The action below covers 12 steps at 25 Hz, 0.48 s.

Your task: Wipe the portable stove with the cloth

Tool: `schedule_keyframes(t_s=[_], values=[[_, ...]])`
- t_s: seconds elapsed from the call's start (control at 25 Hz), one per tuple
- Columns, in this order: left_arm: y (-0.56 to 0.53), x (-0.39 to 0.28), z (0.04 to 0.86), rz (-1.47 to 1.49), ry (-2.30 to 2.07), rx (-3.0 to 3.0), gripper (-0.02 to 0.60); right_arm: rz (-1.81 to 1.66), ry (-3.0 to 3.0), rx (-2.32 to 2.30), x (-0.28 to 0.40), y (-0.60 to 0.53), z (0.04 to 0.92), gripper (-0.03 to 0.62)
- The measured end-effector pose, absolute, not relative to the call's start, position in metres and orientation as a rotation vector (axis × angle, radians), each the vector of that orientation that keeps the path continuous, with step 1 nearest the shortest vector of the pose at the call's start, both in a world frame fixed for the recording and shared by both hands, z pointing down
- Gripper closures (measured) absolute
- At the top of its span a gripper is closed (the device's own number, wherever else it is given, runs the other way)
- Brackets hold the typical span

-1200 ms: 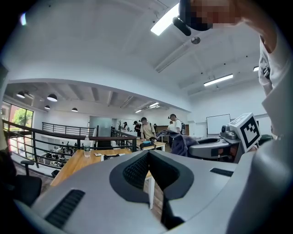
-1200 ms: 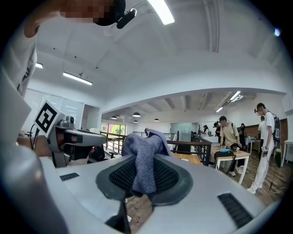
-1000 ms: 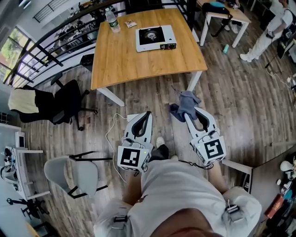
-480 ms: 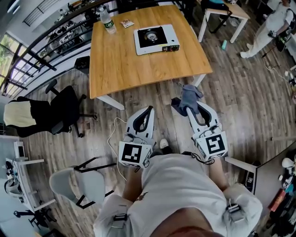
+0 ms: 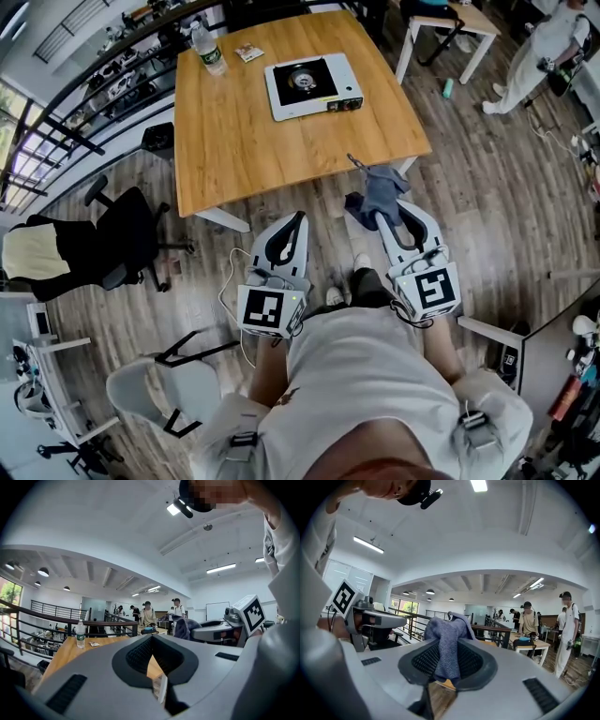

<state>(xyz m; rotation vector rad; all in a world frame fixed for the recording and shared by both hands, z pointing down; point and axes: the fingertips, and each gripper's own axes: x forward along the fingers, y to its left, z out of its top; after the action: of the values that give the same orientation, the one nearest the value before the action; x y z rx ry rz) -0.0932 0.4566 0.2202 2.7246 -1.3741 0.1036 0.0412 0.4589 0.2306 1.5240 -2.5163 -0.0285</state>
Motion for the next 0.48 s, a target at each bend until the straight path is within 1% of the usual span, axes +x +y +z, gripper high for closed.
schedule_keyframes(t_s=[0.48], values=[[0.381,-0.082,0.226,0.145,-1.448,2.683,0.567,-0.01,-2.582,1.462,0.05,0.377,0.234,0.491]])
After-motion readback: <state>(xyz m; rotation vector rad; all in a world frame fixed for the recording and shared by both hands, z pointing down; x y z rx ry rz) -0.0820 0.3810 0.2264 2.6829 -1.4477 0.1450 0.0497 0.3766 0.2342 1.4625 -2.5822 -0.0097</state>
